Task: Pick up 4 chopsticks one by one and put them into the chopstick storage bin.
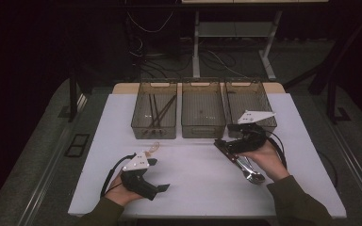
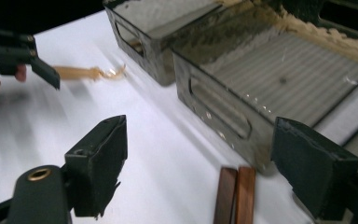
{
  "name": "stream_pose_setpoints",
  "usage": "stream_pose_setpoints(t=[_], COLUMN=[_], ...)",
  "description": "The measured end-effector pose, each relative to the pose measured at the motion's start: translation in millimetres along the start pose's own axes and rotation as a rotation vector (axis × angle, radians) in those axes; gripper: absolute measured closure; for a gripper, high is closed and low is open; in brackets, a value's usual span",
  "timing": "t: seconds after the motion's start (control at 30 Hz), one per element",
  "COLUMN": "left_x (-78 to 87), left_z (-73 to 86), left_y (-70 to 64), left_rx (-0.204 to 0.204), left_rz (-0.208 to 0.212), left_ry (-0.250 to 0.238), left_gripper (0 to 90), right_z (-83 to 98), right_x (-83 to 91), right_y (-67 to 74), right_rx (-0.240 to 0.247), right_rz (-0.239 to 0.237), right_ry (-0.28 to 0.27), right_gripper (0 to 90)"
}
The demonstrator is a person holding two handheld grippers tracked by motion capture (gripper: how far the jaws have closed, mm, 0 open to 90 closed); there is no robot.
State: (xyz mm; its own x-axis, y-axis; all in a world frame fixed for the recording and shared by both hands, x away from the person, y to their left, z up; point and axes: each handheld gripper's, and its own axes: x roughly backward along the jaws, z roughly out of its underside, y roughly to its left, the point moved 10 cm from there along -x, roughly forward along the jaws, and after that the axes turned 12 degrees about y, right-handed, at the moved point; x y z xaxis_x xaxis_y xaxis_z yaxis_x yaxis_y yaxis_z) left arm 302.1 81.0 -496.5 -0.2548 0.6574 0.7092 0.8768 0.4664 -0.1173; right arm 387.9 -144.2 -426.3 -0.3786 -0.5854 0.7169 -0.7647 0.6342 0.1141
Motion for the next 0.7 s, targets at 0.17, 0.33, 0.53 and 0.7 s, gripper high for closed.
stream_pose_setpoints(t=[0.17,0.33,0.53,0.7], left_x=[0.4,0.8,1.1,0.8], left_z=[0.3,0.3,0.2,0.2], left_y=[0.5,0.7,0.1,-0.7], left_rx=[-0.005,-0.010,-0.009,-0.006], left_rz=[-0.004,-0.005,-0.007,-0.009], left_ry=[0.002,0.002,0.003,0.002], left_gripper=[0.0,0.0,0.0,0.0], right_z=[21.5,39.0,56.1,72.5], right_x=[3.8,10.6,18.4,25.9], right_y=[-5.5,-8.4,-7.6,-3.6], right_rx=[-0.015,-0.031,-0.042,-0.058], right_rz=[0.013,0.019,0.023,0.007], right_ry=[0.030,0.049,0.059,0.071], right_gripper=[19.3,19.3,19.3,22.7])
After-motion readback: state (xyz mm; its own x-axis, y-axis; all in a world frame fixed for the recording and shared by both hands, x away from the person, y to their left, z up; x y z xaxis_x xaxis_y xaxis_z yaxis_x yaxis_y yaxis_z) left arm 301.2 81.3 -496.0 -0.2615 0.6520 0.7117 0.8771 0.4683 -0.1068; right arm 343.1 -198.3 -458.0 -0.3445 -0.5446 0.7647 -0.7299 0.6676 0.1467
